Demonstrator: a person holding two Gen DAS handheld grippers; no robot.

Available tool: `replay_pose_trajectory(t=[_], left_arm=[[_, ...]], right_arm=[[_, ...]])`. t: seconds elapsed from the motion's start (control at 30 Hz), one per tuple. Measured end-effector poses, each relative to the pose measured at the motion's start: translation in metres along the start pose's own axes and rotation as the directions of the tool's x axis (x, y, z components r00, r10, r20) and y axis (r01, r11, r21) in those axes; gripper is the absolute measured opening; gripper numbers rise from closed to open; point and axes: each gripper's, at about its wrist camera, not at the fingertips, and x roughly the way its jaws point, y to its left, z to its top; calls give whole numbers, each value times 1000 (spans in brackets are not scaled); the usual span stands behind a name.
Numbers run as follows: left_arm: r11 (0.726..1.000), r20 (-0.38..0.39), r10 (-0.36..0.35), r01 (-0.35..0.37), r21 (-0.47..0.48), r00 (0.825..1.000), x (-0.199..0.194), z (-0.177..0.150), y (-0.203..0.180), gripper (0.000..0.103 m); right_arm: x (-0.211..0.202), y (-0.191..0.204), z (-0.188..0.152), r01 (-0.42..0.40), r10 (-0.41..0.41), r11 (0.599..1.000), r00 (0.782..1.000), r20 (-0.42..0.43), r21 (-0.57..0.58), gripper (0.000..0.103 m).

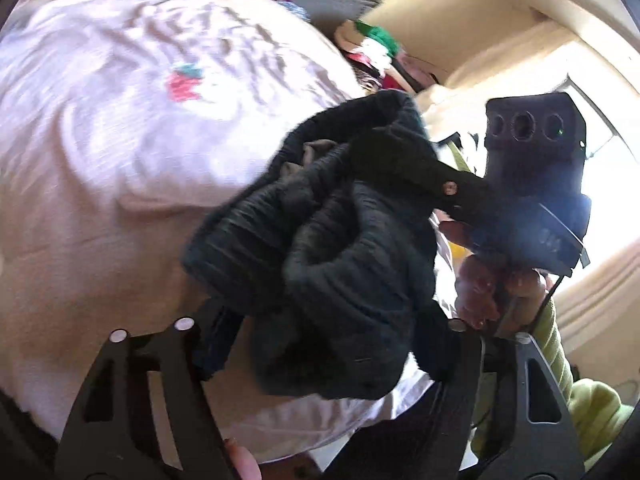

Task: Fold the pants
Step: 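Lift the waistband with the right tool and fold it over the lace hem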

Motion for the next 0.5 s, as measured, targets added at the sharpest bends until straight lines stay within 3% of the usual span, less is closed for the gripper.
replay_pose_trajectory(t=[0.1, 0.5], left_arm=[[998, -9, -3, 3, 59, 1000, 11, 3, -26, 57], [993, -13, 57, -56, 108, 998, 58, 4, -73, 57]], right_arm=[[-19, -10, -4, 29, -30, 999, 999, 36, 22, 38], [-74, -63, -36, 56, -77, 988, 987, 140, 146, 41]])
